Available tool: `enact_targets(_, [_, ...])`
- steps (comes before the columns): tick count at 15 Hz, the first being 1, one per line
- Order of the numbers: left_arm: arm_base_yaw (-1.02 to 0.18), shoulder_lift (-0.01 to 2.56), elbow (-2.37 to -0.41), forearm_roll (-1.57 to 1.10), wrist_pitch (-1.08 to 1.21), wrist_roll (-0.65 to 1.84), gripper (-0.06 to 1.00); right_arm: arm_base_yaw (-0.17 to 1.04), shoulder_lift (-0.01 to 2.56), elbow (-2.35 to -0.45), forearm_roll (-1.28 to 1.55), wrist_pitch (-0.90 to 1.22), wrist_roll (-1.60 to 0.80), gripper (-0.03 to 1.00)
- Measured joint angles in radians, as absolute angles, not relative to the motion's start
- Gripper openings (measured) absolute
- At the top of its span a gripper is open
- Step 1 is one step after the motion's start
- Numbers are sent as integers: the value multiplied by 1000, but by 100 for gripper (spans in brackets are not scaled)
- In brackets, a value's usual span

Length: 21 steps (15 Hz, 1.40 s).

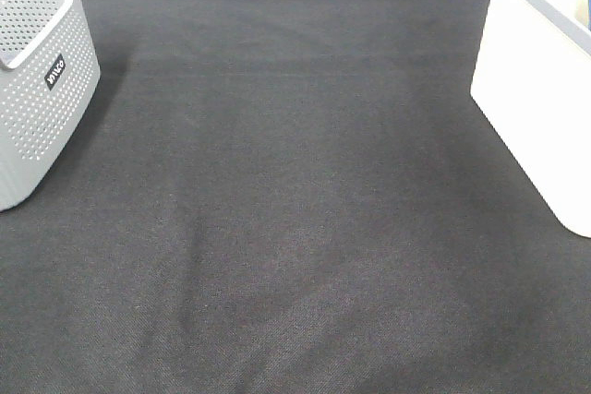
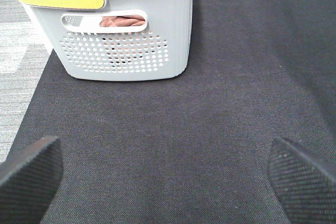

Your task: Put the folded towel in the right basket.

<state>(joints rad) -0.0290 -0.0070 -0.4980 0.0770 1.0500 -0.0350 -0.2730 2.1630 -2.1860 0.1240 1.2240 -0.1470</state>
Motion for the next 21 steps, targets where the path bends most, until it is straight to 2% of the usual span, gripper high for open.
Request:
enact_targets(1, [-29,-7,-498,77,1050,-35,99,-273,2169,-2185,116,1224,-147,20])
enact_targets(2, [-29,-7,-498,77,1050,-35,99,-273,2171,-2184,109,1224,-146,28])
enact_targets(5, [-29,-7,-498,77,1050,-35,99,-273,2178,-2183,59,1224,-110,80])
enact_targets(6, [-29,-7,-498,77,1050,-35,99,-273,2178,-2183,52,1224,-105,90])
enact_targets(7, [-29,-7,-498,77,1050,-35,99,-273,2178,-2183,49,1222,-90,95])
enact_targets(14, [-29,-7,-498,77,1050,-35,99,-273,2062,-2138,50,1218,-91,97])
enact_targets(21, [-29,-7,-498,77,1050,-35,99,-273,1268,-1304,53,1213,-99,97])
